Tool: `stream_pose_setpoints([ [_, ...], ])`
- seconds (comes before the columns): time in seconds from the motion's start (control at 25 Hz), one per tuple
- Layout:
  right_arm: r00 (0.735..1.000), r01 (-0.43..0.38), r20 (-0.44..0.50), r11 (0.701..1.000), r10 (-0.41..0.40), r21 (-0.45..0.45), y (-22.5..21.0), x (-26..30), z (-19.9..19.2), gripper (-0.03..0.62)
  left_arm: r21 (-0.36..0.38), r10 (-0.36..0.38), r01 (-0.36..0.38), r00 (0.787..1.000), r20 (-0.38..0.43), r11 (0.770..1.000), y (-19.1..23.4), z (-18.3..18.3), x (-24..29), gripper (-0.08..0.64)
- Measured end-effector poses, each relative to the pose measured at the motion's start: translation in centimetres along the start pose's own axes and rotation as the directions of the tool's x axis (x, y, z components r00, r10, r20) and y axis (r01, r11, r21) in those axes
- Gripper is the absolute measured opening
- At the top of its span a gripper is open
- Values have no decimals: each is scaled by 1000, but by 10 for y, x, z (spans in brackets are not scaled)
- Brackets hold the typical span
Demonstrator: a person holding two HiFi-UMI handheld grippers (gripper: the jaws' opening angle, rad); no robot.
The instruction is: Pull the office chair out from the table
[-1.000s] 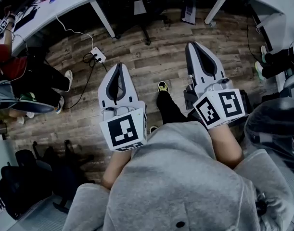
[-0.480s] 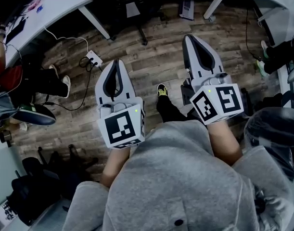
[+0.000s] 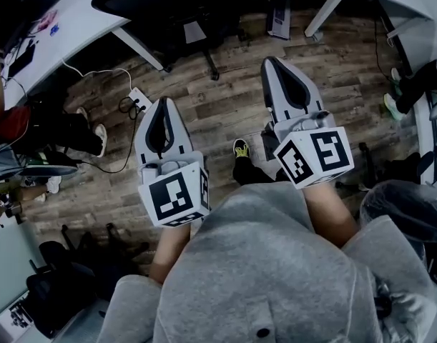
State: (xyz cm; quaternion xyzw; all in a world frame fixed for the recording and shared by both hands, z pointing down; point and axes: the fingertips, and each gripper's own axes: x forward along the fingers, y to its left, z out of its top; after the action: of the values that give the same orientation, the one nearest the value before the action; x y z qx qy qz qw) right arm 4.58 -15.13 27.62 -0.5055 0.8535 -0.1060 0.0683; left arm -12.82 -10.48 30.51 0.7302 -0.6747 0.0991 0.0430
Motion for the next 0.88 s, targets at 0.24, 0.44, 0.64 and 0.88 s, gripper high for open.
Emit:
stream_pose_setpoints([
  [0.24, 1000, -10, 2, 1000, 10, 15, -20, 33, 10, 28, 19, 31, -31, 999, -4, 999, 5, 12, 32, 11],
  [0.44, 1000, -15, 15, 1000, 15, 15, -37, 58, 16, 28, 28, 45, -45, 999, -1, 999, 10, 19, 58, 11],
  [0.64, 1000, -5, 25, 1000, 5, 20, -65, 73, 23, 28, 38, 60, -60, 998, 5, 997, 9, 25, 80, 11],
  [0.88, 1000, -14, 11, 1000, 14, 8, -85, 81, 23, 28, 43, 82, -82, 997, 3, 996, 7, 28, 94, 11],
])
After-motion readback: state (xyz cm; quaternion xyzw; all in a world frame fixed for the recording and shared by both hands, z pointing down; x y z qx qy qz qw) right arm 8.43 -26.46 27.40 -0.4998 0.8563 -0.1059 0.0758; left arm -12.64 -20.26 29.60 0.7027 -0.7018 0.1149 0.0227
